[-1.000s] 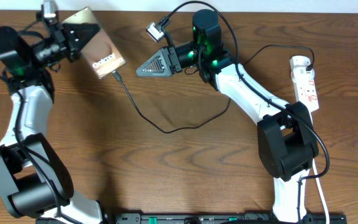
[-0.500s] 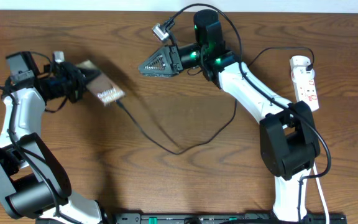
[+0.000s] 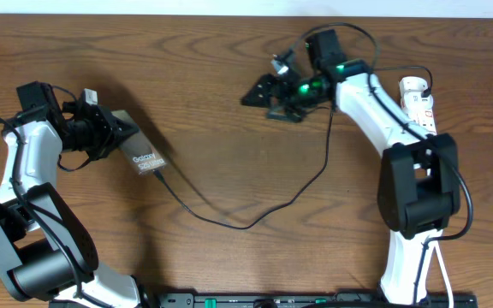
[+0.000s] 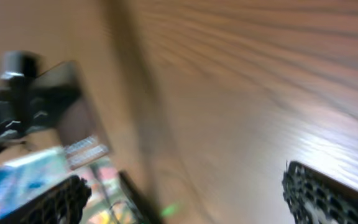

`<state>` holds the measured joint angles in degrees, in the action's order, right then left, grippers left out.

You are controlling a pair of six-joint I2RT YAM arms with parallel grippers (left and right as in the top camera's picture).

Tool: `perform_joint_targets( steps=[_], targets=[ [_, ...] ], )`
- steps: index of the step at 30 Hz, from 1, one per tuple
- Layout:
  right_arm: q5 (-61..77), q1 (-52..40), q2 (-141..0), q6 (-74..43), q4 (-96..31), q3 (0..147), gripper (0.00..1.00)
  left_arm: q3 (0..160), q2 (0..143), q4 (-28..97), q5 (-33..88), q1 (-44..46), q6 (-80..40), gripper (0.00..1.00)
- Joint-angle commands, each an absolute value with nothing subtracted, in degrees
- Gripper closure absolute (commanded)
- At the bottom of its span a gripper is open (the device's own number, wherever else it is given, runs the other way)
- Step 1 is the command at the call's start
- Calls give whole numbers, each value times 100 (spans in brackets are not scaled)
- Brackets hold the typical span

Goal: Plug charger to phone and switch on socket

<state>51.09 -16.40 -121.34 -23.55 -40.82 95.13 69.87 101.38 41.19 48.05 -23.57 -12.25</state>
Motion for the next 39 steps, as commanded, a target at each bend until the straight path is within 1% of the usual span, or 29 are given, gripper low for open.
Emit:
perform_joint_targets(
  steps=[1,6,13,24,31,39],
  targets=[
    [3645,-1343,-11880,-1697,-4646,9566,1,7008,10127,4195,4683,-2366,-659,93],
    [2596,-1194,-11524,-1684,-5190,9570,1,6757,10162,4152,4678,-2366,-471,93],
    [2021,-1194,-10624,-1686,-5297,9570,1,6427,10359,3916,4692,-2364,-471,93],
    [1605,-1199,-9559,-1662,-5642,9570,1,6383,10374,3863,4687,-1944,-296,93],
    [1594,-1199,-9384,-1662,-5859,9570,1,6224,10374,3448,4681,-1531,-493,93],
    [1594,-1199,-9384,-1664,-5920,9570,1,5876,10388,3201,4617,-1492,-543,93]
  ],
)
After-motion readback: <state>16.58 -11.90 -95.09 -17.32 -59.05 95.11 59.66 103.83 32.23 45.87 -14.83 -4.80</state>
